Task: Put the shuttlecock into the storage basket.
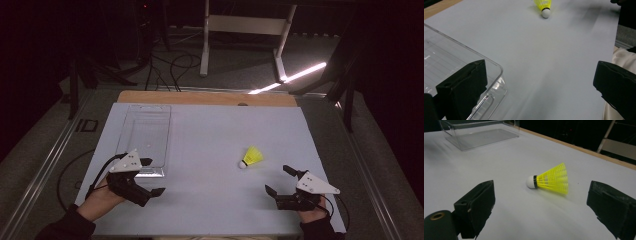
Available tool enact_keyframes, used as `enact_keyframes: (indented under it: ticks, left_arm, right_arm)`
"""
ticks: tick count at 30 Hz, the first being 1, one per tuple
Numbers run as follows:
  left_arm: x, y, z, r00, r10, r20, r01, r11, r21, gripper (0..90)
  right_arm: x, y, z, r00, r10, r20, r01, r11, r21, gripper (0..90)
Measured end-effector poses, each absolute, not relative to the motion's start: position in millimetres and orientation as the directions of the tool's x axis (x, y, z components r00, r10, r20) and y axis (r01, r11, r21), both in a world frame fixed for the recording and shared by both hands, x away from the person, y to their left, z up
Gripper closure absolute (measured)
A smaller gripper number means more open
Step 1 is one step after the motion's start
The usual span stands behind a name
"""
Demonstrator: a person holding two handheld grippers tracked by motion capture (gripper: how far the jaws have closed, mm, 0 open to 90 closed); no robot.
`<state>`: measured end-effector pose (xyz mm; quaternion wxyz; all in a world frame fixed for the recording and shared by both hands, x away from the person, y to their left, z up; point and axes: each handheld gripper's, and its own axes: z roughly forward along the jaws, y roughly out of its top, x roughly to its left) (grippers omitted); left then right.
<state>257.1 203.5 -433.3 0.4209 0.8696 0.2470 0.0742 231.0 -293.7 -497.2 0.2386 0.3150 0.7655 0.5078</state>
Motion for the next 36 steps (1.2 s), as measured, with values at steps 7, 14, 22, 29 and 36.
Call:
enact_keyframes:
  ticks: [7,14,22,29,36]
  left_arm:
    - [261.1,195.4,-431.2,0.874,0.48,-0.075,0.377,-0.573,0.728,0.0]
    - [263.9,180.8,-429.8,0.879,0.472,-0.069,0.396,-0.642,0.657,0.0]
    - [267.8,164.3,-433.7,0.874,0.477,-0.091,0.435,-0.687,0.582,0.0]
    - [268.4,150.6,-433.6,0.866,0.489,-0.103,0.461,-0.702,0.544,0.0]
    - [264.8,128.7,-432.4,0.855,0.509,-0.102,0.487,-0.719,0.495,0.0]
  right_arm:
    - [230.9,-293.5,-497.3,-0.686,0.727,-0.043,0.244,0.285,0.927,8.2]
    - [231.3,-293.3,-497.6,-0.69,0.723,-0.043,0.248,0.292,0.924,8.2]
    - [231.6,-292.8,-497.8,-0.692,0.72,-0.041,0.251,0.293,0.923,8.2]
    - [231.9,-292.4,-498.4,-0.696,0.717,-0.038,0.253,0.294,0.922,8.2]
    - [232.1,-292.2,-498.6,-0.696,0.718,-0.036,0.257,0.295,0.92,8.2]
